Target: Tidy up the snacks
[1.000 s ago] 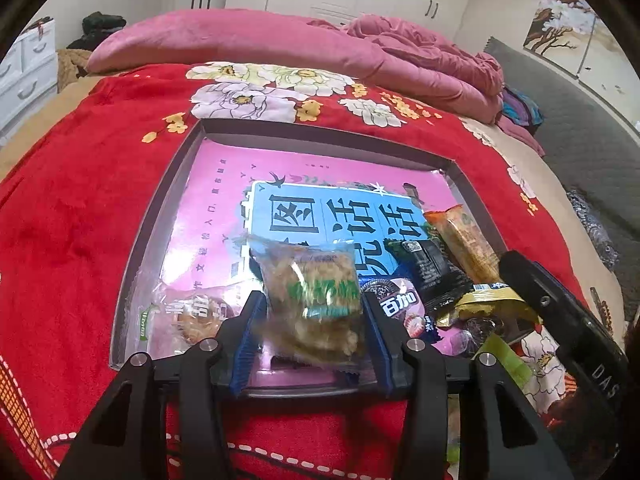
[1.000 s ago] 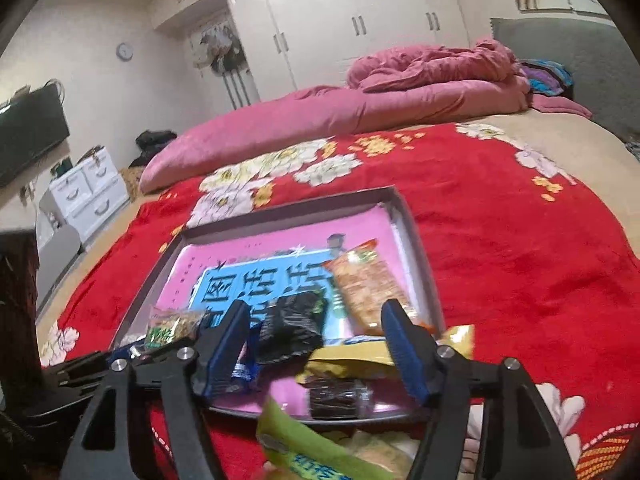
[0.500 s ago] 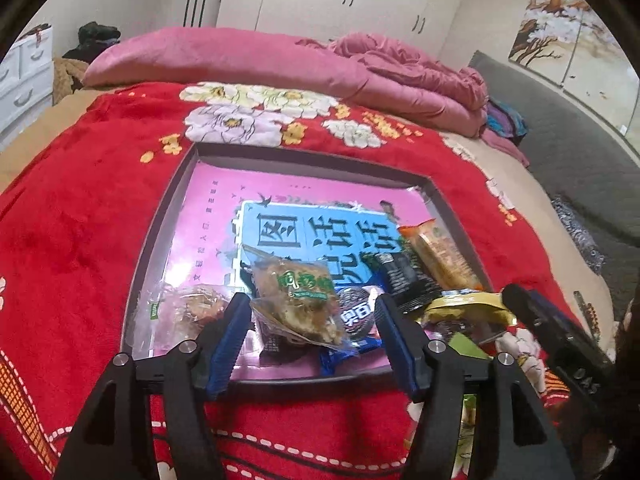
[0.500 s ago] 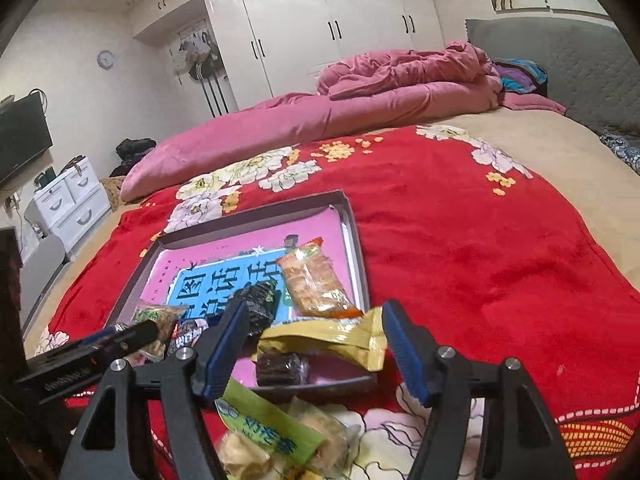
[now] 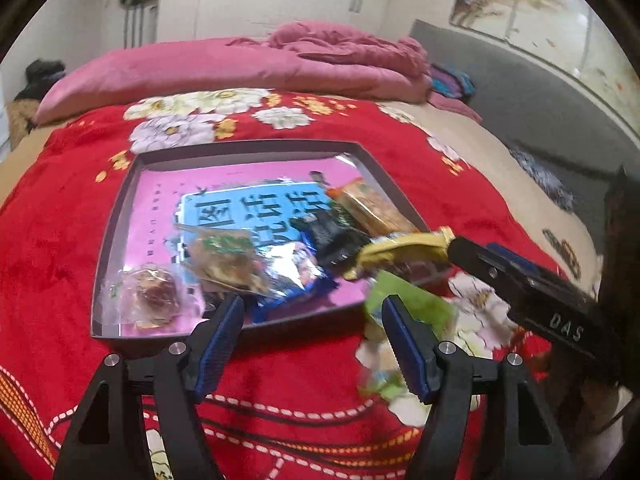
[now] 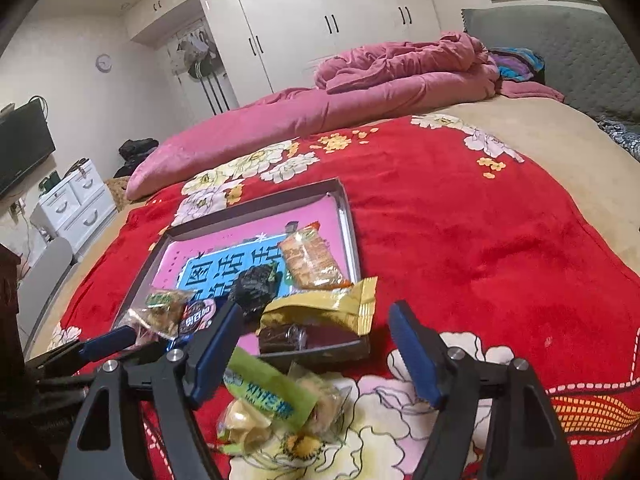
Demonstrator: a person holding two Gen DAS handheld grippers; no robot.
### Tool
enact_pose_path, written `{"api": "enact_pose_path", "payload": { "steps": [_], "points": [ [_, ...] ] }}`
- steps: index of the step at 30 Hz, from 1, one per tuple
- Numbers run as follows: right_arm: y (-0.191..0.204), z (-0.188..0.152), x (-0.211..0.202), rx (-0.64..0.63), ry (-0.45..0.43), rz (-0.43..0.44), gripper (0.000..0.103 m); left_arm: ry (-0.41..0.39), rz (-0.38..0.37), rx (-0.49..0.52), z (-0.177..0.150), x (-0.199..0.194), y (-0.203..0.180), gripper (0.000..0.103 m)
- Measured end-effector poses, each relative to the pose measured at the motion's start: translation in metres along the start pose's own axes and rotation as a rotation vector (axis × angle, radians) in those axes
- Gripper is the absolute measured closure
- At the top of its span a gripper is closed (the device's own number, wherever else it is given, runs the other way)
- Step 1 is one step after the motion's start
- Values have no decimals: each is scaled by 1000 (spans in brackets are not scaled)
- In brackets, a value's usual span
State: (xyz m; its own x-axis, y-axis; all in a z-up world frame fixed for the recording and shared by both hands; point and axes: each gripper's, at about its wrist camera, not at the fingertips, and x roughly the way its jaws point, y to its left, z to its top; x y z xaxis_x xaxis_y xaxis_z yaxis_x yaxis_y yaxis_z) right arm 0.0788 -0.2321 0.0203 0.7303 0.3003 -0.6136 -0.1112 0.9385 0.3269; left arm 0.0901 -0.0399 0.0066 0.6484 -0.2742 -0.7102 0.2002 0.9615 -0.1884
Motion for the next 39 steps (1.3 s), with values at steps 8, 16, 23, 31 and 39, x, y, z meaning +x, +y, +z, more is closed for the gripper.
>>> {"api": "enact_pose_path", "payload": {
  "steps": [8,16,23,31,39],
  "points": [
    [-14,-6,-14,55,8,-8,24,83,-50,72,-15,10,-28,30],
    [-26,-11,-16,97,50,-26,24,193,-87,55,-26,37,-34,30],
    [-27,-15,-7,91,98,-21,24,248,-117,6,-28,56,-30,30],
    [-20,-22,11,70,189,-4,24,262,-120,32,-29,67,-41,54],
    [-12,-26,21,57,215,26,24,283,-115,40,-29,67,-39,67]
  ]
}}
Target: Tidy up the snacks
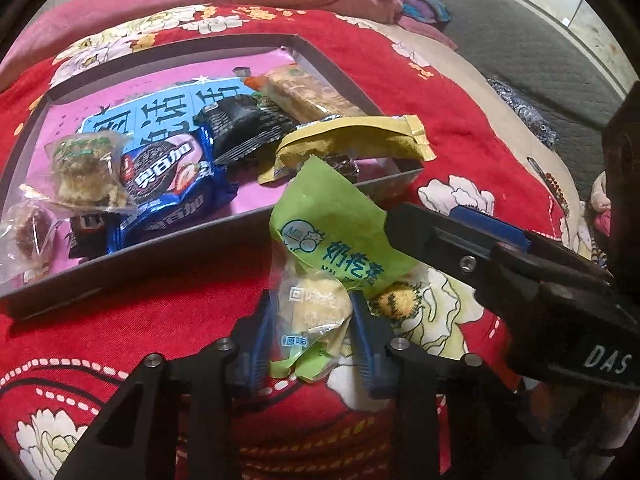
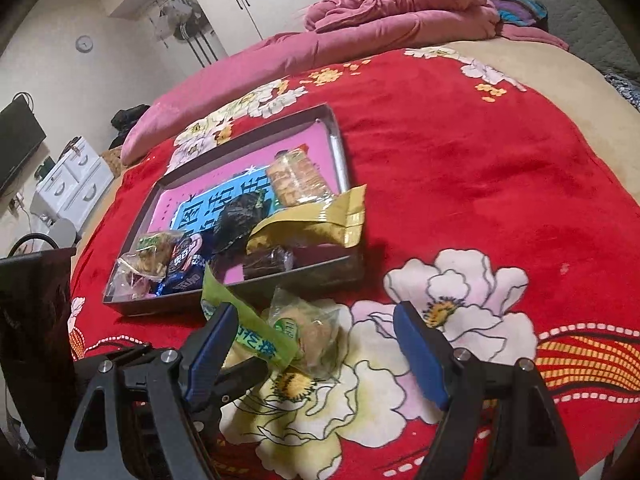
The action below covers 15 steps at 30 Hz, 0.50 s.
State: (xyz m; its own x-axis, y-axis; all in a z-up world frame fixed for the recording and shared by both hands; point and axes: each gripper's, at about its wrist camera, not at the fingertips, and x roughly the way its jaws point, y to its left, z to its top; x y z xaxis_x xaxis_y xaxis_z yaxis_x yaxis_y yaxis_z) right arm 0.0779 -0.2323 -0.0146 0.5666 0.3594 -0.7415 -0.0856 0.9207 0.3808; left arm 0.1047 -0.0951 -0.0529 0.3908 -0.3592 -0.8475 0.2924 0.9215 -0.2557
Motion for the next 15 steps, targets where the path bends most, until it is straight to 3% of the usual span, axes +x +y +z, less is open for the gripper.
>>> {"api": "enact_pose_path", "payload": {
  "steps": [10,15],
  "points": [
    [3,-2,18,1,55,-12,24,17,57,-50,-7,-13,23,68],
    [7,-5,28,-21,87,-49,33,12,62,-87,-9,-19,38,68]
  ]
}}
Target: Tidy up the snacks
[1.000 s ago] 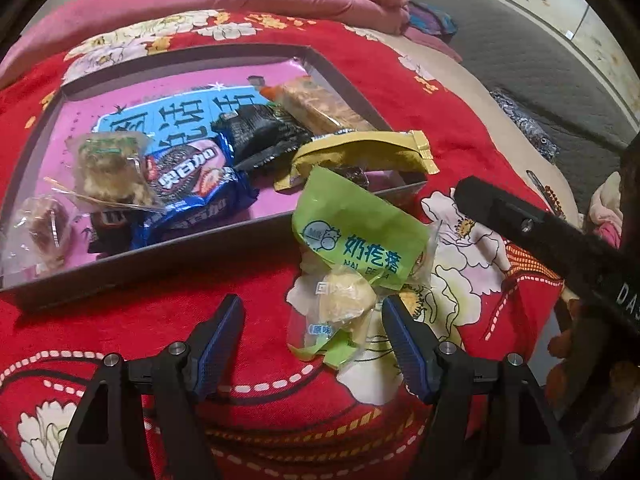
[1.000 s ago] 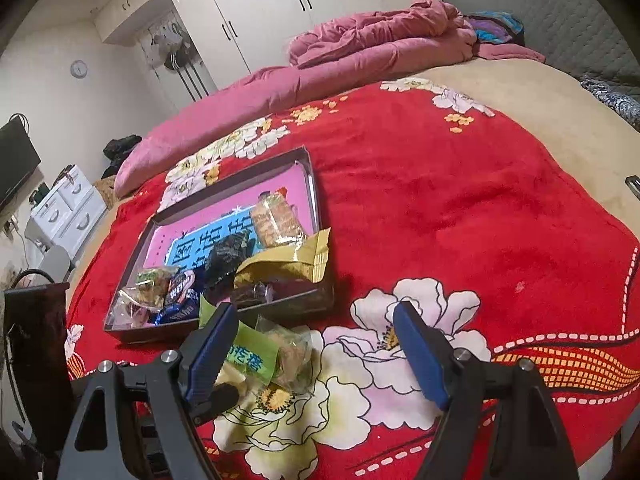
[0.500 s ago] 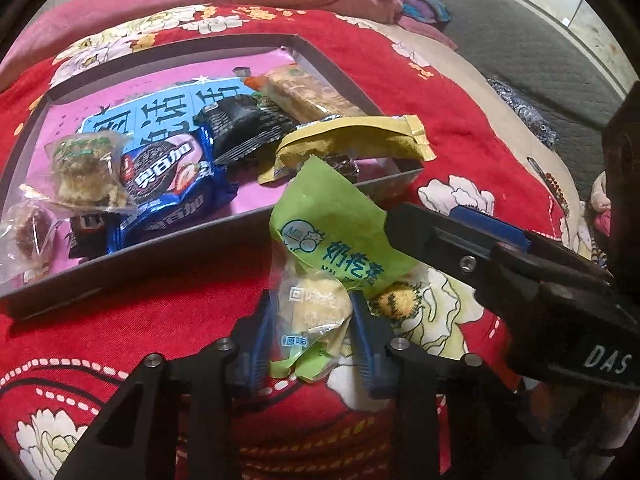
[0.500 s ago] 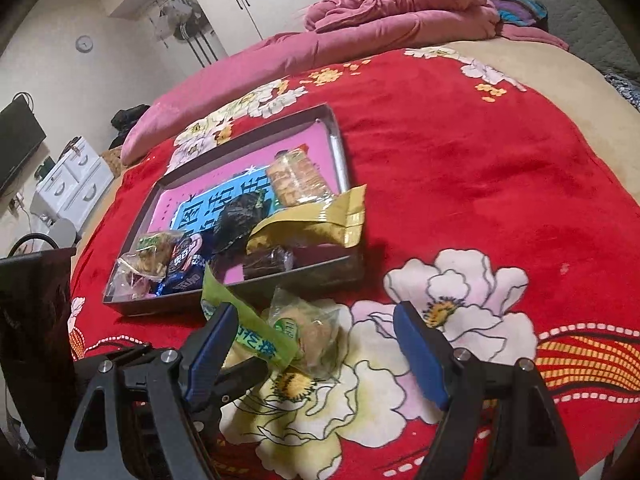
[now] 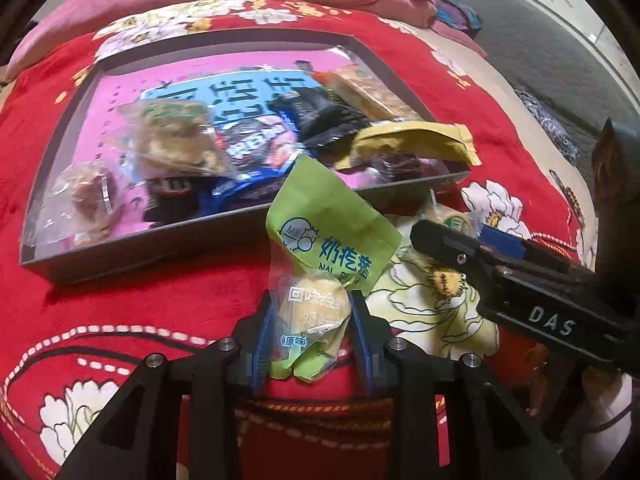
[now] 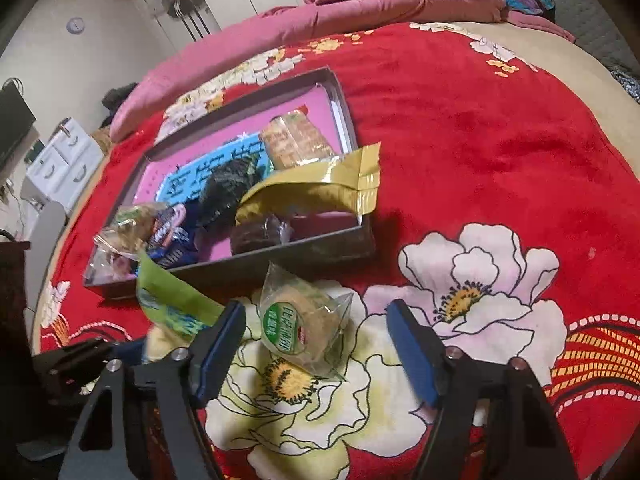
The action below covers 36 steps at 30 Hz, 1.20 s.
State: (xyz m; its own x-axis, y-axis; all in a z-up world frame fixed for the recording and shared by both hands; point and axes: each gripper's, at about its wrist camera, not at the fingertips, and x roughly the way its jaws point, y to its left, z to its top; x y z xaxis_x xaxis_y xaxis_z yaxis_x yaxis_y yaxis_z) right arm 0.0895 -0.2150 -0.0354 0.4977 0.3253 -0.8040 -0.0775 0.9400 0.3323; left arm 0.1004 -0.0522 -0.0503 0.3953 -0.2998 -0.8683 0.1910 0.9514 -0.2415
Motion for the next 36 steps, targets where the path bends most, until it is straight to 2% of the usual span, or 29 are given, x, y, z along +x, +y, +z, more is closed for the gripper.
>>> {"api": "enact_pose_path", "payload": {
  "steps": [2,5,10,14,19,28,36],
  "points": [
    [4,-1,3,-17,1,-28,39,0,-11,-23,1,-1,6,67],
    [10,-1,6,-43,-2,-16,61,-4,-16,-31,1,-2,7,67],
    [13,-3,-1,-55,-32,29,62,-13,-37,-45,1,-3,8,67],
    [13,-3,-17,-46,-83,72,62,-28,-93,-89,1,-10,16,67],
    [16,2,-33,-63,-163,100,62,-99,-119,-98,1,-29,17,67],
    [25,12,-35,-81,-208,112,62,-233,-37,-112,2,-66,29,67],
    [39,18,-28,-109,-214,116,62,-255,-9,-155,-1,-75,50,67]
  ]
}}
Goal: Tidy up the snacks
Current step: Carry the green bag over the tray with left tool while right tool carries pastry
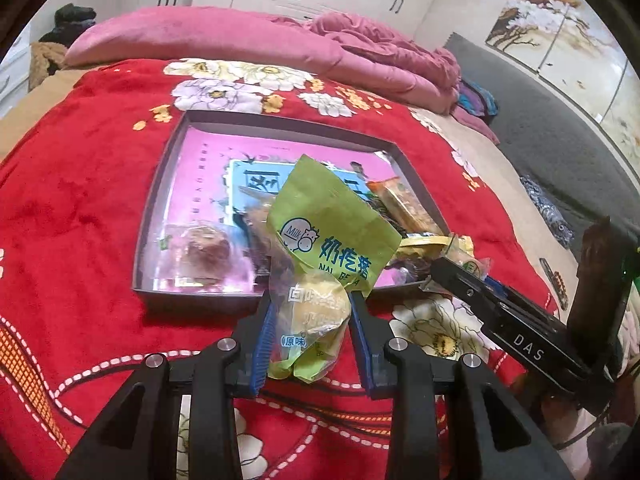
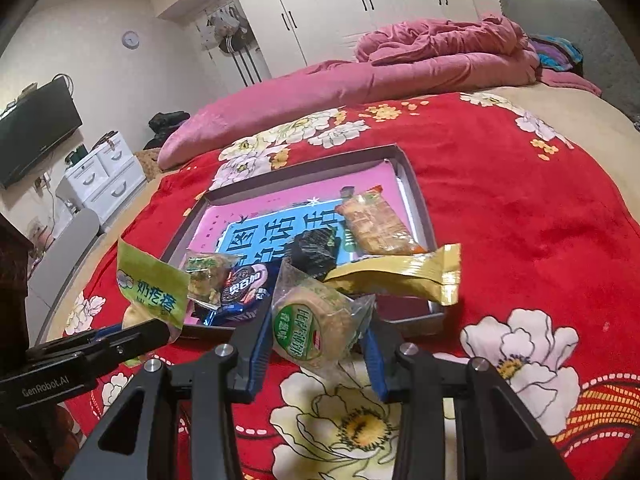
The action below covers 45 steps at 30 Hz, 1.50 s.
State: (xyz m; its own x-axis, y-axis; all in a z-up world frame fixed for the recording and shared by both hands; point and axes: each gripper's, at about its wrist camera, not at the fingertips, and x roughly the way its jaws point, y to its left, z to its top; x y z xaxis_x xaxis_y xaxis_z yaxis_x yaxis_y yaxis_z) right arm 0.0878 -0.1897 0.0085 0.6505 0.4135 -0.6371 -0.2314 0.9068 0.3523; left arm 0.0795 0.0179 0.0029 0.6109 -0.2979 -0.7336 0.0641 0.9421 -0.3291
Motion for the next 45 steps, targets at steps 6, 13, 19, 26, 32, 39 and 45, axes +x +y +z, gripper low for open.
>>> {"api": "enact_pose_path", "payload": {
  "steps": [6,13,19,26,32,39,45],
  "points": [
    [7,2,2,-21,-16,-11,62,-33,26,-25,2,-7,13,67],
    [8,7,6,-21,-33,-22,62,-77,71,-86,8,-11,35,67],
    [9,12,13,-21,-36,-27,62,-84,100,-107,19,2,46,67],
    [13,17,21,-39,-44,-31,62,-75,110,-106,27,20,46,67],
    [17,21,32,-59,-38,-35,62,-64,110,-113,30,31,46,66],
    [23,25,43,-84,-35,-38,62,-66,120,-93,32,37,39,66],
    [27,23,47,-113,-34,-60,62,-69,126,-87,33,39,37,66]
  ]
}}
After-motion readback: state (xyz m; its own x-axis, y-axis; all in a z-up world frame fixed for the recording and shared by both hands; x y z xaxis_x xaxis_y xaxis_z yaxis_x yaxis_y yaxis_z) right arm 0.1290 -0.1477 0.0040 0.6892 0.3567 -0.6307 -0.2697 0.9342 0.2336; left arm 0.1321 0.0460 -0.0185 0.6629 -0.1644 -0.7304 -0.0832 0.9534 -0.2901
